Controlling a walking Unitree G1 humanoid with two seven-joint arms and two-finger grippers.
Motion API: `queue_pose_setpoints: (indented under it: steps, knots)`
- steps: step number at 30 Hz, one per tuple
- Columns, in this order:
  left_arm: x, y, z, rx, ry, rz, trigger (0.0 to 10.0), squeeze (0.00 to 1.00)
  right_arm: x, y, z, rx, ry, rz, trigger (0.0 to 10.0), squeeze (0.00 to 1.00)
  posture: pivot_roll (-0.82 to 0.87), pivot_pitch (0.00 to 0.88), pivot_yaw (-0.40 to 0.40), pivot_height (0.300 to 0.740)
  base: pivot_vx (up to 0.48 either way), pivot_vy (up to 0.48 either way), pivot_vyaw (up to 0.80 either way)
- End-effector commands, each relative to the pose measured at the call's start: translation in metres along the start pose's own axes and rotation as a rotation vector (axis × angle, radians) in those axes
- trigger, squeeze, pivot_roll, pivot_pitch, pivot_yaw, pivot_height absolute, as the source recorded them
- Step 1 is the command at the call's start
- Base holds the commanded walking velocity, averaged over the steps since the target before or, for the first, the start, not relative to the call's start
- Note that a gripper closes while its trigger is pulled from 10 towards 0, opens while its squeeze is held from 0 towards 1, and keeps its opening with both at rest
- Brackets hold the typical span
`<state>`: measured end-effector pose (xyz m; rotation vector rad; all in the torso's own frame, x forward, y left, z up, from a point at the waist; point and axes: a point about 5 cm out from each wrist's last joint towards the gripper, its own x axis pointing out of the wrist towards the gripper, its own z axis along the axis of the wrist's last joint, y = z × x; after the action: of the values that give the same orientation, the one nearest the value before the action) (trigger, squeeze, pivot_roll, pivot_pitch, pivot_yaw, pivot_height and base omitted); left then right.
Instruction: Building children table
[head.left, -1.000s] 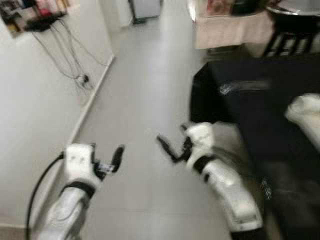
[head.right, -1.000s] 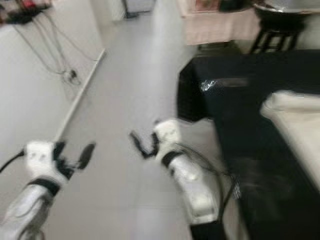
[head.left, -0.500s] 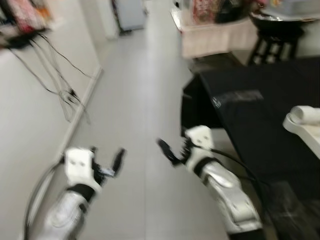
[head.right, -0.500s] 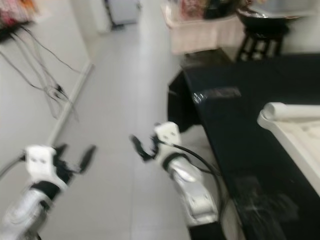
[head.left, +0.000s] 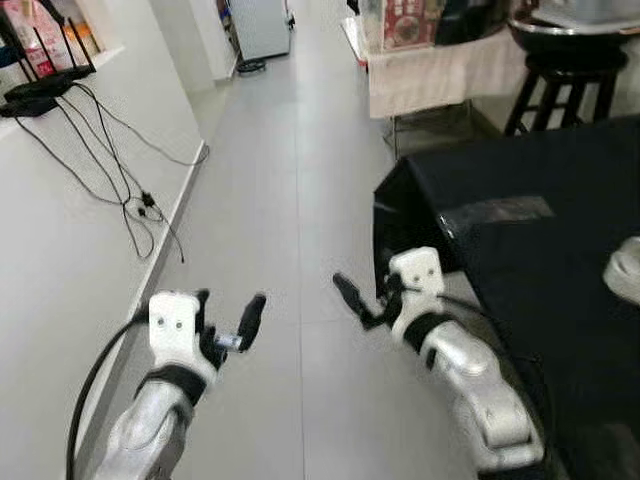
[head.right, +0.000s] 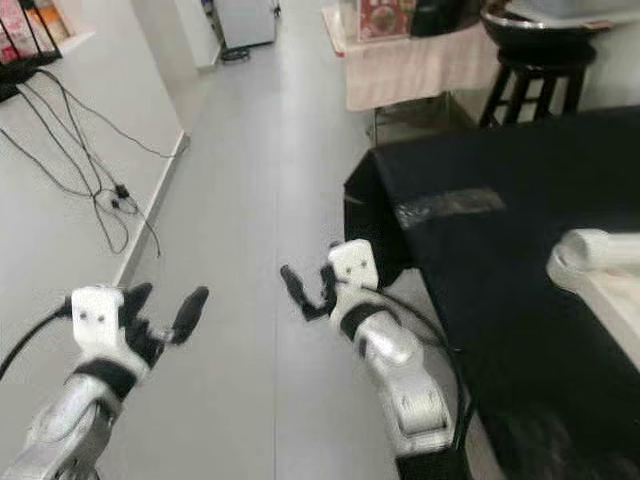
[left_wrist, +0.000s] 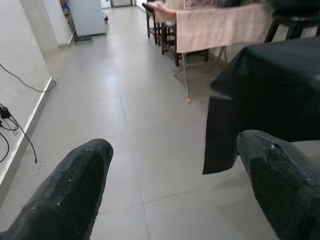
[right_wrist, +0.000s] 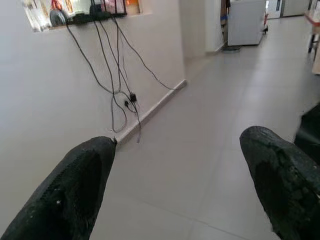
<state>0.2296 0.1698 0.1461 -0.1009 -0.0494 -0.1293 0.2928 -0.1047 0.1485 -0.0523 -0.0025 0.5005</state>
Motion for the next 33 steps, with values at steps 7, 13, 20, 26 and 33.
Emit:
queue_pose_setpoints:
  steps: [7, 13, 20, 26, 33]
  knots:
    - [-0.0005, 0.0000, 0.0005, 0.016, 0.000, -0.005, 10.0, 0.00, -0.0021, -0.0021, -0.0017, -0.003, 0.005, -0.003, 10.0, 0.00, -0.07, 0.081, 0.107, 0.740, 0.280, 0.000, 0.00]
    - [-0.0007, 0.0001, 0.0005, 0.015, 0.001, -0.007, 10.0, 0.00, -0.0019, -0.0009, -0.0014, -0.001, 0.005, 0.005, 10.0, 0.00, -0.07, 0.081, 0.109, 0.740, 0.283, 0.000, 0.00]
    - [-0.0002, 0.0008, 0.0003, 0.013, 0.004, -0.010, 10.0, 0.00, 0.0001, 0.0026, -0.0030, -0.017, 0.019, 0.033, 10.0, 0.00, -0.06, 0.075, 0.109, 0.740, 0.278, 0.000, -0.57]
    - [0.0001, 0.0005, 0.0003, 0.012, 0.002, -0.009, 10.0, 0.00, 0.0003, 0.0023, -0.0032, -0.015, 0.021, 0.034, 10.0, 0.00, -0.06, 0.073, 0.105, 0.740, 0.273, 0.000, -0.80]
    - [0.0005, -0.0001, -0.0015, -0.004, 0.019, -0.031, 10.0, 0.00, 0.0008, 0.0026, -0.0042, -0.009, 0.025, 0.037, 10.0, 0.00, -0.06, 0.065, 0.103, 0.740, 0.036, 0.000, -0.80]
